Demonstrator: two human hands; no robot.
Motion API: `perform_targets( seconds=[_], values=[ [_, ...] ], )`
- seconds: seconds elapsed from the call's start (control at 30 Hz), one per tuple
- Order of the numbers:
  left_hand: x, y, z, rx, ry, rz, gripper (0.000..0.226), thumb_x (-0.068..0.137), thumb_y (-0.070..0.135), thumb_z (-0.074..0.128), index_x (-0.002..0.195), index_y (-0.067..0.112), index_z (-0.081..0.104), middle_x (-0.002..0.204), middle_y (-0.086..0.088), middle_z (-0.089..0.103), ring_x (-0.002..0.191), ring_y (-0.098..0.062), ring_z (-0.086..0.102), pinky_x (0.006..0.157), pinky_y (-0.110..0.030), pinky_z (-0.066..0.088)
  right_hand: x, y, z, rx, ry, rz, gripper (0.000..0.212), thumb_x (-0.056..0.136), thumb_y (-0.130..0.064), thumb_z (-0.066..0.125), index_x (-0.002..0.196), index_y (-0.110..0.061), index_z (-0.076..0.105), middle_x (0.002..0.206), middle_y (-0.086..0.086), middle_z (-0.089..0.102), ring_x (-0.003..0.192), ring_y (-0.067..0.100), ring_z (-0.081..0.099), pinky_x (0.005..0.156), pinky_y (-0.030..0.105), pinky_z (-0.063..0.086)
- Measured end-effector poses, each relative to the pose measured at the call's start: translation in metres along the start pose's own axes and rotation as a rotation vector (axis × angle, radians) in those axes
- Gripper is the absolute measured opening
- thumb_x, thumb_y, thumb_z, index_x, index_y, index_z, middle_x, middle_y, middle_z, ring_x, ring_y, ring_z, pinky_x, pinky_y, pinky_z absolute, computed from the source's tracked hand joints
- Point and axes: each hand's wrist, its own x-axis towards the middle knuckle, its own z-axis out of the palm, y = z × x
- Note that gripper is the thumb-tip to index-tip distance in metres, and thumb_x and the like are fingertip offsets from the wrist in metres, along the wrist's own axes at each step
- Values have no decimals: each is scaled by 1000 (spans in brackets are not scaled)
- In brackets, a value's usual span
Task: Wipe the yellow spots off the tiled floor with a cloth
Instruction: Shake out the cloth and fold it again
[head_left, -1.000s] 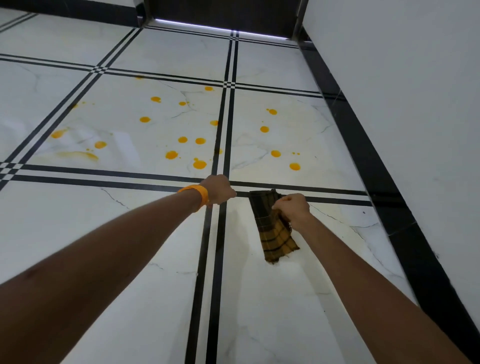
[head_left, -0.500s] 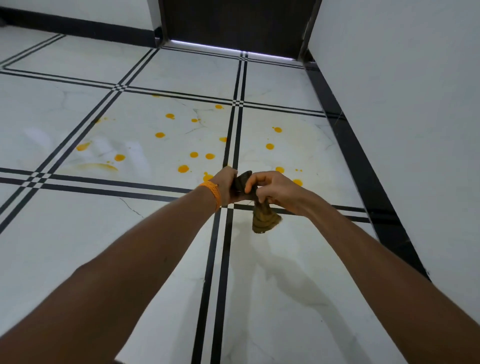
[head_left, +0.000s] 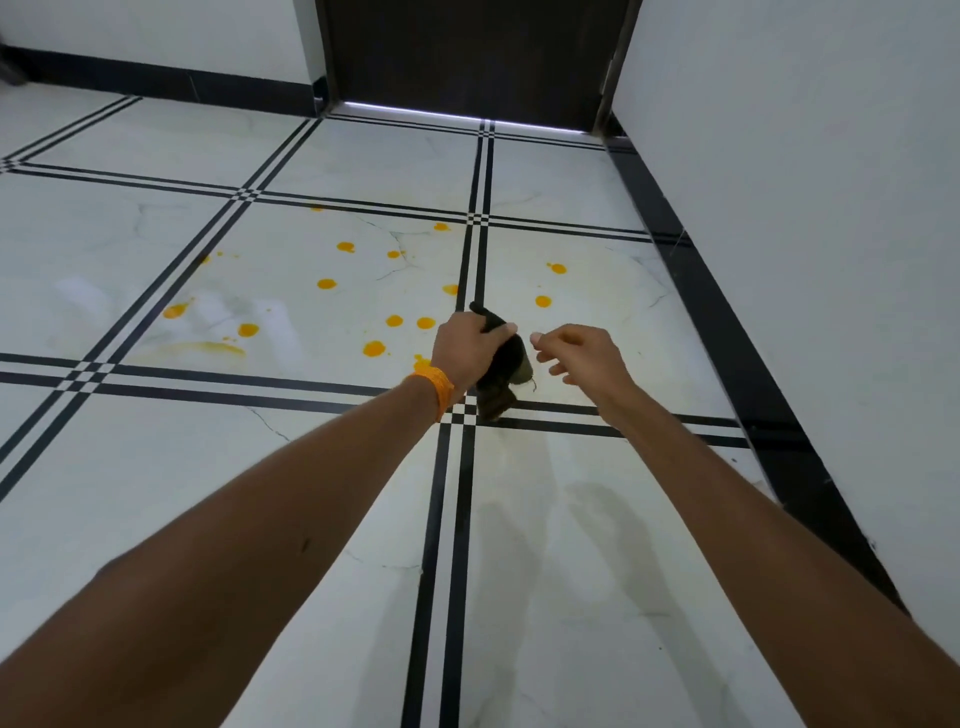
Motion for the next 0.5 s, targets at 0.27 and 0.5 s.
perform_targets(
  seconds=[0.27, 0.5],
  values=[
    [-13, 6, 25, 652, -87, 459, 19, 98, 6, 51, 105, 1, 69, 98, -17, 70, 88, -32, 62, 74, -36, 47, -2, -19, 20, 164, 196, -25, 19, 83, -38, 82, 74, -25, 73, 80, -7, 73, 80, 10, 71, 65, 18, 56],
    [-17, 6, 25, 576, -171, 453, 21, 93, 18, 61, 108, 4, 68, 95, -13, 72, 88, -28, 66, 81, -37, 56, 7, -25, 5, 50, 115, -62, 16, 87, -22, 78, 76, -12, 78, 88, 7, 76, 91, 25, 72, 87, 44, 62]
  ],
)
